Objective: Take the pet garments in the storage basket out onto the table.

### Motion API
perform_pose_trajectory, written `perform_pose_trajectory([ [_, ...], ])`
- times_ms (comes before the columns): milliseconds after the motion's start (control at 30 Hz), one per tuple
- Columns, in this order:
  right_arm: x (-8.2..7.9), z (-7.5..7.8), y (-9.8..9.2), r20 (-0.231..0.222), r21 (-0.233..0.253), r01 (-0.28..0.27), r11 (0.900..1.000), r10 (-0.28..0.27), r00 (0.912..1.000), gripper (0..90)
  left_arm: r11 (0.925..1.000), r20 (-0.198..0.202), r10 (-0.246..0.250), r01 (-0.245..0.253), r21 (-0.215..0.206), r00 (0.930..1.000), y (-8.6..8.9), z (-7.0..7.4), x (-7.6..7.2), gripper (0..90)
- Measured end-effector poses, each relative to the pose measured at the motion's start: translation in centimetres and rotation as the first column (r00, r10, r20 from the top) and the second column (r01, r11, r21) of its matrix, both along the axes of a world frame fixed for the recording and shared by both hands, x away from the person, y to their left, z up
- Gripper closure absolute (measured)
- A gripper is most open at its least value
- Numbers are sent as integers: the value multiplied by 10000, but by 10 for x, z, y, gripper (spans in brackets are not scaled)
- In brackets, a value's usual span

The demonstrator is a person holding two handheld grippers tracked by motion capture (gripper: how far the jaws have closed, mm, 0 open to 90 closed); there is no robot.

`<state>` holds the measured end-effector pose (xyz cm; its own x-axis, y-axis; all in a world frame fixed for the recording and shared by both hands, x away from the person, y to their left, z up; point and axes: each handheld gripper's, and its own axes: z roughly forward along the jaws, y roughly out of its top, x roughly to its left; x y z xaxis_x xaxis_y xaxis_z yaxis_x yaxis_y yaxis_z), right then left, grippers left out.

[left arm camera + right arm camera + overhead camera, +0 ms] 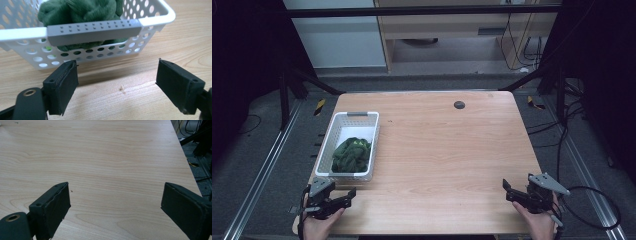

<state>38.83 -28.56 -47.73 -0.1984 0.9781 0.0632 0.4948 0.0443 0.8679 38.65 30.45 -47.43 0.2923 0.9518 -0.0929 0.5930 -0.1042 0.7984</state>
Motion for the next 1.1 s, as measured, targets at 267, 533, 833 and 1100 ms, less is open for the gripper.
perform_pose_trajectory([
  [267, 1, -1, 4, -34, -270, -148, 9995, 147, 9999, 85, 9996, 401, 189, -181, -206, 9990, 3, 8, -5, 165],
  [533, 2, -3, 5, -74, -336, -215, 9992, 213, 9997, 87, 9984, 657, 350, -320, -460, 9972, 6, 16, -9, 156],
  [833, 2, -4, 10, -202, -320, -431, 9986, 425, 9989, 86, 9981, 1073, 347, -290, -537, 9936, 9, 31, -10, 150],
  [1100, 3, -4, 14, -181, -487, -628, 9968, 620, 9979, 86, 9979, 1206, 358, -290, -583, 9921, 7, 37, -10, 146],
])
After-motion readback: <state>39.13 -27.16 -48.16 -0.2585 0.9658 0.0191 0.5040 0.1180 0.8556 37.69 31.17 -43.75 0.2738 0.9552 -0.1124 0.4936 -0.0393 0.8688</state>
